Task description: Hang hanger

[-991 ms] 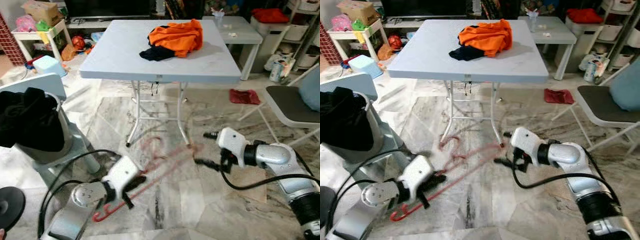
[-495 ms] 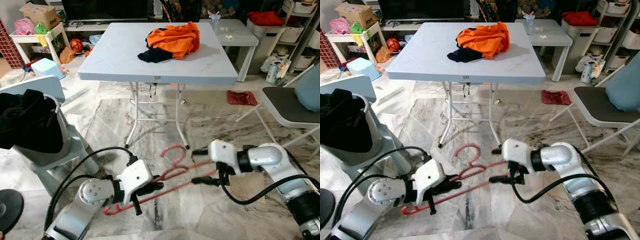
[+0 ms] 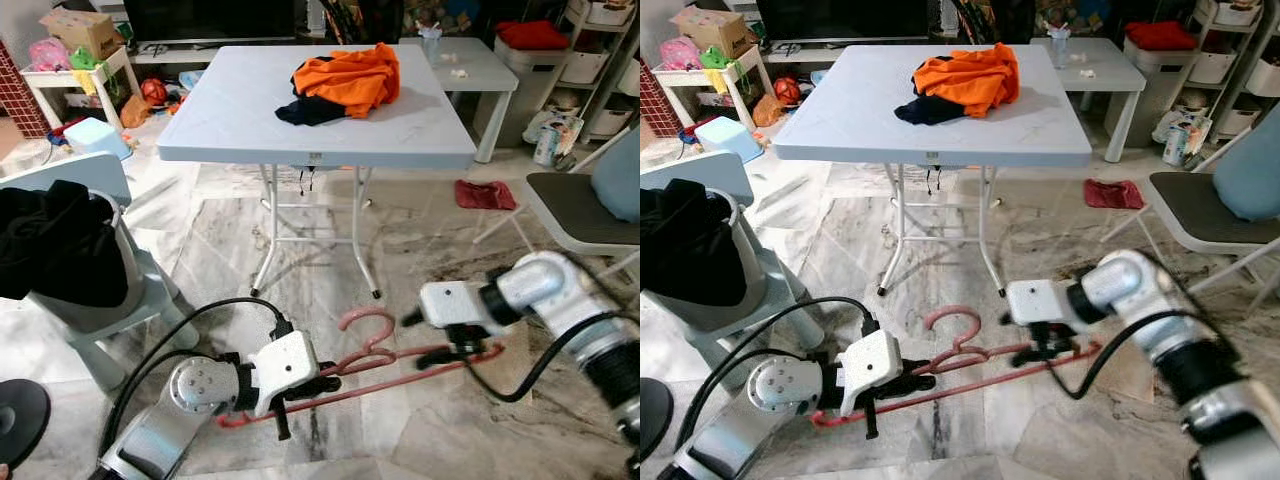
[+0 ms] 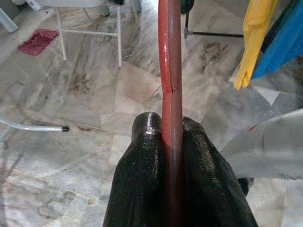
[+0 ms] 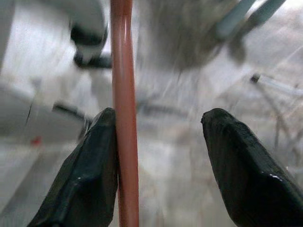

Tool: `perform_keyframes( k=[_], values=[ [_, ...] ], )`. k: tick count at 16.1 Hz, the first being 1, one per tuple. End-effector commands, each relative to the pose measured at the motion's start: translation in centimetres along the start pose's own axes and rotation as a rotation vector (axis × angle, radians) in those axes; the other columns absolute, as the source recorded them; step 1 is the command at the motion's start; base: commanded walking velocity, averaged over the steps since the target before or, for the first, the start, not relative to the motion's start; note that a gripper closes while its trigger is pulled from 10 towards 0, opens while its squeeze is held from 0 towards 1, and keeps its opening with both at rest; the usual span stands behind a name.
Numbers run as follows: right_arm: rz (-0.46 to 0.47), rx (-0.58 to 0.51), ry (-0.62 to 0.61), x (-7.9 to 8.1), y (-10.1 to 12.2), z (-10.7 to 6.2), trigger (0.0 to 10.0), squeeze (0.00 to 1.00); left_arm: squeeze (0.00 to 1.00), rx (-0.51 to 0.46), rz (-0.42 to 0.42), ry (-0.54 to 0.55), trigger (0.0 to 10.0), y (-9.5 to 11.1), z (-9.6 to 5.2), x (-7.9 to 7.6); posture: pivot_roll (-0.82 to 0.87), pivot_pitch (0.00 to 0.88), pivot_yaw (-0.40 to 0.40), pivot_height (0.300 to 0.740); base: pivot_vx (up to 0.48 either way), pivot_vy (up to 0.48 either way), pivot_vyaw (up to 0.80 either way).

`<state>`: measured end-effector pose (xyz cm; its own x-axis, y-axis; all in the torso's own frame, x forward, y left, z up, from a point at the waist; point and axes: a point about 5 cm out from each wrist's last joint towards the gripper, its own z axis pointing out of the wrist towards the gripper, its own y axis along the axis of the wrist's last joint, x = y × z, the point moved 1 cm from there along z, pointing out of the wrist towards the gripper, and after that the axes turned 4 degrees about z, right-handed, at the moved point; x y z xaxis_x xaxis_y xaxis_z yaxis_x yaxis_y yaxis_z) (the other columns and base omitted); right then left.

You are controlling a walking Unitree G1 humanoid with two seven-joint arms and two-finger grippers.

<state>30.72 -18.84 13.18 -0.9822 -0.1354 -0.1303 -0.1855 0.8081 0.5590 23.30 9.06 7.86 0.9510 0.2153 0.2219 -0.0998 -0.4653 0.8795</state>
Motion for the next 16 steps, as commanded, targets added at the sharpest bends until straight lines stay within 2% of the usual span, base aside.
perform_keyframes(
  k=[1,6,16],
  values=[
    [-0.012,0.068,0.054,0.2,-0.5,-0.3,0.0,0.0,0.0,0.01,0.023,-0.013,10.0,-0.1,0.0,0.1,-0.07,0.0,0.008,0.74,0.0,0.0,0.0],
    [0.005,0.177,0.065,0.2,-2.3,-0.2,0.0,0.0,0.0,0.005,0.046,0.001,10.0,-0.1,0.1,0.3,-0.07,0.0,0.006,0.74,0.0,0.0,0.0],
    [0.02,0.221,0.035,-0.6,-3.0,-0.2,0.0,0.0,0.0,-0.005,0.056,0.013,10.0,0.0,0.7,0.6,-0.08,0.0,0.004,0.74,0.0,0.0,0.0]
  ],
)
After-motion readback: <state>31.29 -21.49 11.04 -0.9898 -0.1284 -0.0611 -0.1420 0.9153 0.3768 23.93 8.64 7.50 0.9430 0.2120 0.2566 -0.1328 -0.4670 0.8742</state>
